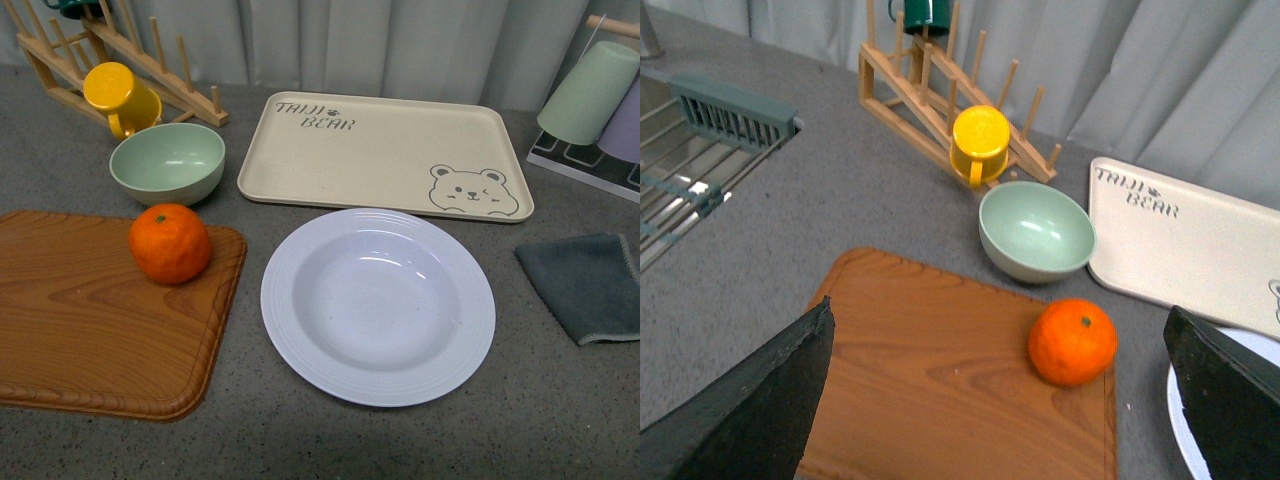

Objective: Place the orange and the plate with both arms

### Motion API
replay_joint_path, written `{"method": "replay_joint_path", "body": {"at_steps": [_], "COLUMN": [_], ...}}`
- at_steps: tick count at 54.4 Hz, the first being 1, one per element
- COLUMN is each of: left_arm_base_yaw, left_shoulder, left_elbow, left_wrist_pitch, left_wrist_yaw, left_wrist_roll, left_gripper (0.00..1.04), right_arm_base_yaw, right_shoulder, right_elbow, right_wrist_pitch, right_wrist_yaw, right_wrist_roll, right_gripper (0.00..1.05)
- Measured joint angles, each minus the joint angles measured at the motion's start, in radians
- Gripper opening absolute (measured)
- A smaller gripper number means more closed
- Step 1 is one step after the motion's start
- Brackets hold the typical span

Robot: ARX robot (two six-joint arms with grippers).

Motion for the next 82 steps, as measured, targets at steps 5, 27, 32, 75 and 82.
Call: {"method": "replay_joint_path", "body": {"at_steps": [5,27,32,75,82], "left_arm_base_yaw": [0.006,-0.077,-0.074,-0.131,-0.139], "left_shoulder": [0.264,0.975,1.061,1.325,1.355], "left_elbow": [0.076,0.378,0.431,0.608,0.628], "left_wrist_pitch": [0.151,0.262,0.305,0.237,0.227], "left_wrist_yaw": [0.023,0.127,0.151,0.258,0.253], "left_wrist_roll": [-0.014,-0.026,-0.028,-0.019,-0.015], "left_gripper": [0.98,0.98,0.98,0.98,0.98], "right_arm_base_yaw": [0.000,0.000,0.000,0.000,0.000], "right_shoulder": [0.000,0.000,0.000,0.000,0.000], "right_elbow": [0.000,0.000,0.000,0.000,0.000], "right_wrist_pitch": [0.000,0.000,0.000,0.000,0.000], "right_wrist_yaw": [0.000,0.000,0.000,0.000,0.000], "right_wrist_roll": [0.000,0.000,0.000,0.000,0.000], "right_gripper": [0.96,0.96,0.96,0.96,0.96]}}
